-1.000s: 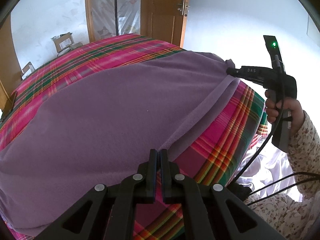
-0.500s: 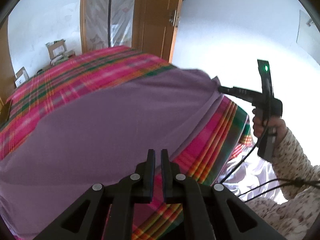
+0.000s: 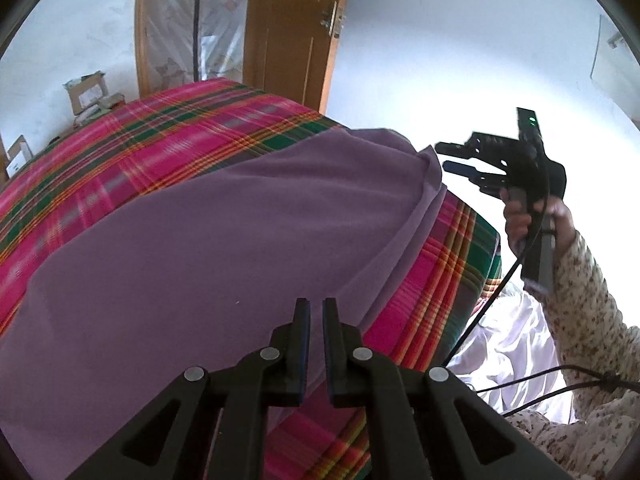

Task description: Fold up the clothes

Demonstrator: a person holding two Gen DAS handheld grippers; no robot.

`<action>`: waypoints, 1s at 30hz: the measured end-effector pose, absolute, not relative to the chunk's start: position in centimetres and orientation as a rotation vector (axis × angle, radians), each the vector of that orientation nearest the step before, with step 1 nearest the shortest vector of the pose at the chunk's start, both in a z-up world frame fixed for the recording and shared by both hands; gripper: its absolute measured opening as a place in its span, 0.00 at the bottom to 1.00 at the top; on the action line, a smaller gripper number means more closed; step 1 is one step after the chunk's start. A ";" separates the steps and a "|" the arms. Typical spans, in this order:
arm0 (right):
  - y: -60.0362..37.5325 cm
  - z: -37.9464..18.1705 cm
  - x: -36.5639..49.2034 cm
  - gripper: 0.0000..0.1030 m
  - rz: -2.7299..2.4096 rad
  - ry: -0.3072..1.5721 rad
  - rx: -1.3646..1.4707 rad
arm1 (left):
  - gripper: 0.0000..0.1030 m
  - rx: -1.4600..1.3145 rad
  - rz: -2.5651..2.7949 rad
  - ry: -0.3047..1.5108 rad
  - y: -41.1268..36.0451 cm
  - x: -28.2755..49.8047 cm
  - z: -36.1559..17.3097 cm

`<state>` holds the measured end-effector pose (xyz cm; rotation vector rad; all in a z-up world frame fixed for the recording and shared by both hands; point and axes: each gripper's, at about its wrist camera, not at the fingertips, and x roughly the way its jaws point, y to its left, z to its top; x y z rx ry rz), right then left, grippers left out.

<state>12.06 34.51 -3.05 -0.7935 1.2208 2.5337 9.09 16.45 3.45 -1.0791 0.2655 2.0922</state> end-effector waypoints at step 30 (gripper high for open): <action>36.8 -0.7 10.8 0.04 2.497 1.233 -0.668 | 0.06 -1.176 2.034 0.269 18.6 7.0 2.0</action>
